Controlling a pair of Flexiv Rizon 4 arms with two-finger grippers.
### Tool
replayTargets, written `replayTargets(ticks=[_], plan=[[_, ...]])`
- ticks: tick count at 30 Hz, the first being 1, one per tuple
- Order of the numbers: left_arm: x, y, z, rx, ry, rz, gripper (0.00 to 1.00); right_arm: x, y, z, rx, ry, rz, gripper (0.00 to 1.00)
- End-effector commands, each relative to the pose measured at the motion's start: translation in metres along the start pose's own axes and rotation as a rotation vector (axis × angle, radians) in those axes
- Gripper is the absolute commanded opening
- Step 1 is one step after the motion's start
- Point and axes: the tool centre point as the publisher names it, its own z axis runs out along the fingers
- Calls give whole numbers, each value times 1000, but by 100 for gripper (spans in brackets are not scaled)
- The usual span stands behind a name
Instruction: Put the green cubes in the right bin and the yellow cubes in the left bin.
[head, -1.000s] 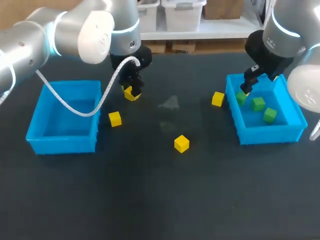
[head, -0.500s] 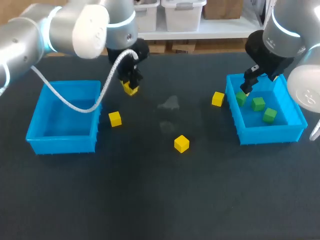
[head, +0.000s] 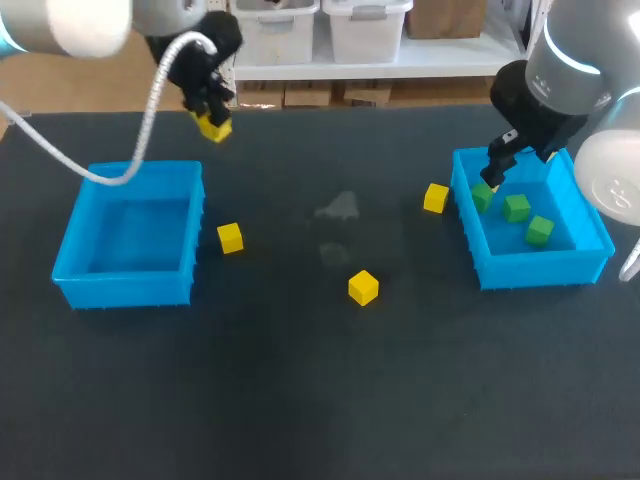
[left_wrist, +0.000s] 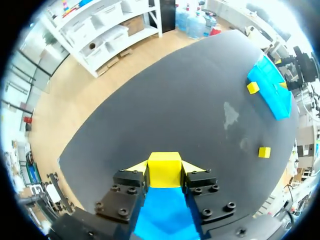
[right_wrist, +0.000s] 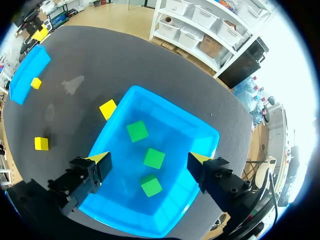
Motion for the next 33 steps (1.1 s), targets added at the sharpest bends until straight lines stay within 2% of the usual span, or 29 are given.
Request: replayTargets(ticks=[1,8,17,23,32,33], plan=[[50,7,-20,-17,-114,-27,0,1,0,-1,2,-4,1,100],[87,16,-24,-20,-104,-91,0,1,0,-1,2,-4,1,100],[113,13,-8,-1,-71,-136,0,1,0,-1,2,-4,1,100],[126,10,12,7,-35,-149,0,1,0,-1,2,-4,1,100],[129,9,28,20,10,-173,0,1,0,-1,2,-4,1,100],[129,9,28,19,11,-172,16,1,0,-1,2,-4,1,100]])
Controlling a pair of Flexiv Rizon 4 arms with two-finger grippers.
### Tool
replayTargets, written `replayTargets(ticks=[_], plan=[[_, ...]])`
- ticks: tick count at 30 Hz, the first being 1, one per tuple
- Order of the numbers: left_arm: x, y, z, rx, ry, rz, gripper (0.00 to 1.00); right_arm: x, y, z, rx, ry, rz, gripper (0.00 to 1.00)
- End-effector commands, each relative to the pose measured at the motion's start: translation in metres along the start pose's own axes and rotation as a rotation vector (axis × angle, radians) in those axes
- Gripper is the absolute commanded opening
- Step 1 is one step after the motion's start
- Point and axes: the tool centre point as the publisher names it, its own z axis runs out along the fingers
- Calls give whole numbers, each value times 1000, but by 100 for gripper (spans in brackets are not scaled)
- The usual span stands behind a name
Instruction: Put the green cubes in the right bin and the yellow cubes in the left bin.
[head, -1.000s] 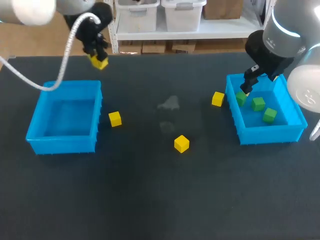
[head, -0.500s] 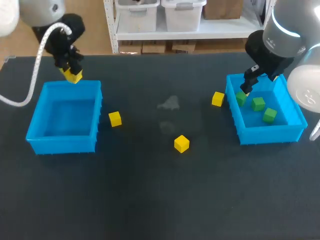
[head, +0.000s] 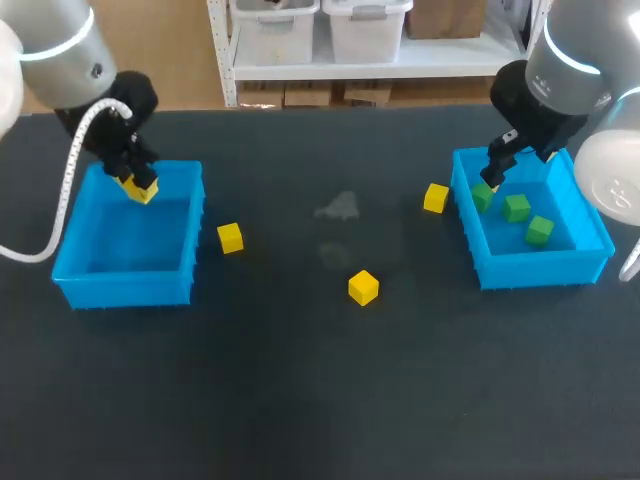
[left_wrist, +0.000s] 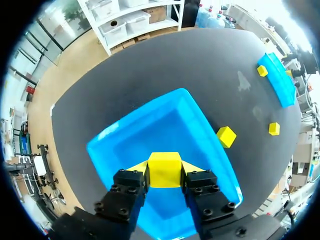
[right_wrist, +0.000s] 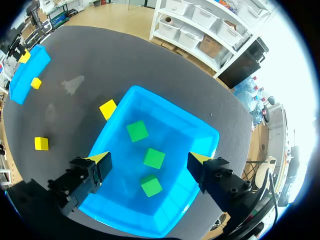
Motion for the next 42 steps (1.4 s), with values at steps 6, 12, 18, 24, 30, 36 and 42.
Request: replayTargets(ticks=[6,12,18,24,30,36,42], plan=[[-5,3,-2,9,-14,11,100,1,0,-1,2,-3,1,100],[-27,-3,-25,36,-72,74,100,1,0,-1,2,-3,1,100],[-58,-26,-48,51,-114,200,100,1,0,-1,2,-3,1,100],[-79,-64,-60,90,-126,339,100,1,0,-1,2,-3,1,100],[-90,-109,-62,143,-124,476,100,1,0,-1,2,-3,1,100],[-89,-148,-58,183,-110,597,100,1,0,-1,2,-3,1,100],[-80,-176,-52,211,-82,685,100,1,0,-1,2,-3,1,100]])
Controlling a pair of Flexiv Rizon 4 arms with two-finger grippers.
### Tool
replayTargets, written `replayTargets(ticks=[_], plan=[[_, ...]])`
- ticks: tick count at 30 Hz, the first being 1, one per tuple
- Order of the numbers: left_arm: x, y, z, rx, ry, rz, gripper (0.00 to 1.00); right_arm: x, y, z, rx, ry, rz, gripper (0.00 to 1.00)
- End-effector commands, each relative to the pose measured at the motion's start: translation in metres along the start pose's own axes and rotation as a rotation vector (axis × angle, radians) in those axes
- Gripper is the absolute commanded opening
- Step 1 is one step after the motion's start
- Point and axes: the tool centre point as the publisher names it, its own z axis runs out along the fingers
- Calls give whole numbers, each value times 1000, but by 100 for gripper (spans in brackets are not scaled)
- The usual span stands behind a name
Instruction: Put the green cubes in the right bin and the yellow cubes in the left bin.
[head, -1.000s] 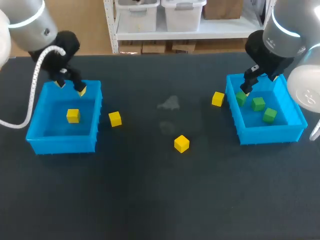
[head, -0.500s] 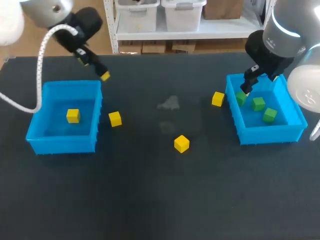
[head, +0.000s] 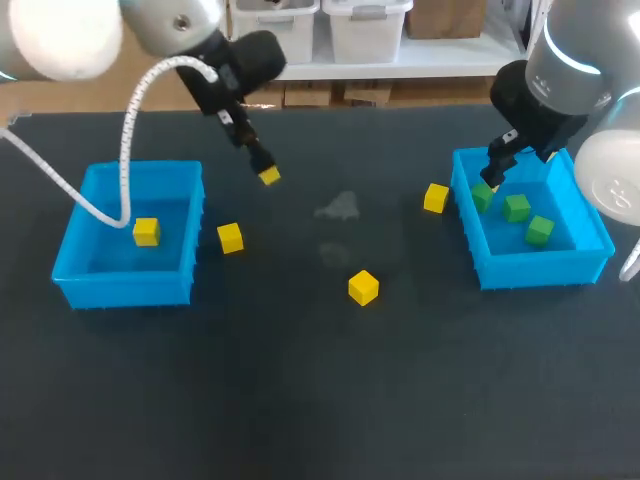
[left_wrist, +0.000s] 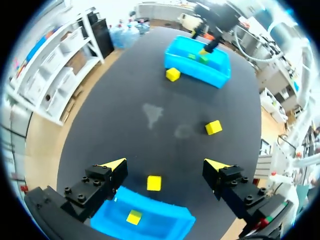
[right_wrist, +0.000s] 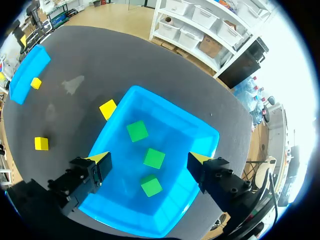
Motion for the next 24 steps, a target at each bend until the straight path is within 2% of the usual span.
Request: replayTargets(ticks=[1,13,24], plan=[[-7,-11,8,17,15,34,100,1,0,-1,2,-3,1,100],[-17,-63,46,49,97,223,100,1,0,-1,2,-3,1,100],[-27,-98,86,67,153,261,100,1,0,-1,2,-3,1,100]])
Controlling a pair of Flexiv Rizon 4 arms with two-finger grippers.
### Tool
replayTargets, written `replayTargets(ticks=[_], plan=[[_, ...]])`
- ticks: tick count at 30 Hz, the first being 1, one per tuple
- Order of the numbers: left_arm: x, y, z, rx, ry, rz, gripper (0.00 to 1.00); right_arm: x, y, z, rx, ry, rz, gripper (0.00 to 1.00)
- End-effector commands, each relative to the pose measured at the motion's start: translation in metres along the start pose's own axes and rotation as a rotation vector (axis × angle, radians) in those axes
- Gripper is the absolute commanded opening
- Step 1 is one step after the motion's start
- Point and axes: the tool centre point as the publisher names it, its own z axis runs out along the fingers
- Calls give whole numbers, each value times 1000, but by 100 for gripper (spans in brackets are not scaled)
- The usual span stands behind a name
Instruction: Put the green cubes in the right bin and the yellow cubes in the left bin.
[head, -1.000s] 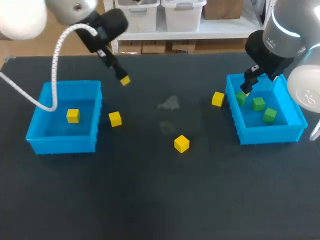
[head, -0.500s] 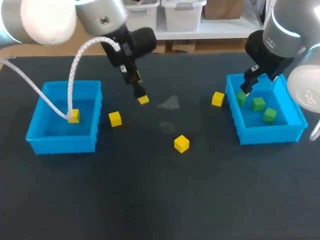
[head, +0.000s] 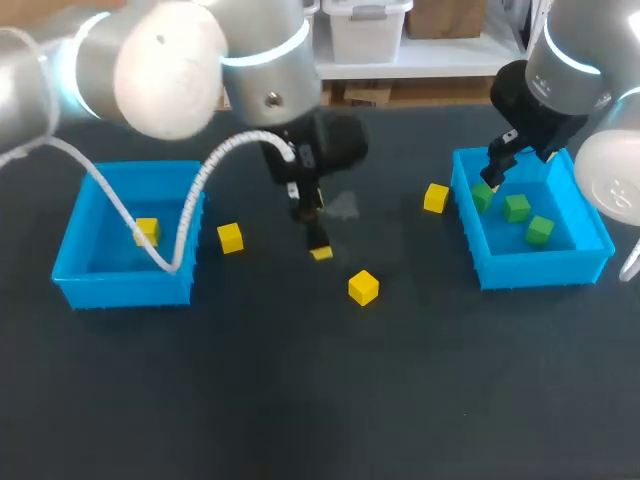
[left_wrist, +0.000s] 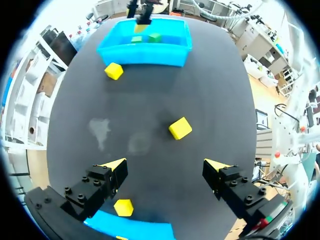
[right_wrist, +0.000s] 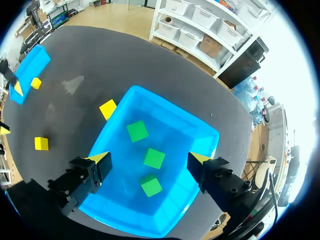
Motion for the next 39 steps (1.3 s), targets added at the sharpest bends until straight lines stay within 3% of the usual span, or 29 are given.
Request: replayTargets(ticks=[1,13,23,30,39], plan=[[-11,-8,14,6,25,12,100,1,0,-1,2,-3,1,100],[-40,-42,42,38,55,48,100,1,0,-1,2,-3,1,100],[-40,-55,66,35,101,53,100,1,0,-1,2,-3,1,100],[-37,-56,76,32,116,54,100,1,0,-1,2,-3,1,100],[-35,-38,80,31,121,40,100,1,0,-1,2,-3,1,100]])
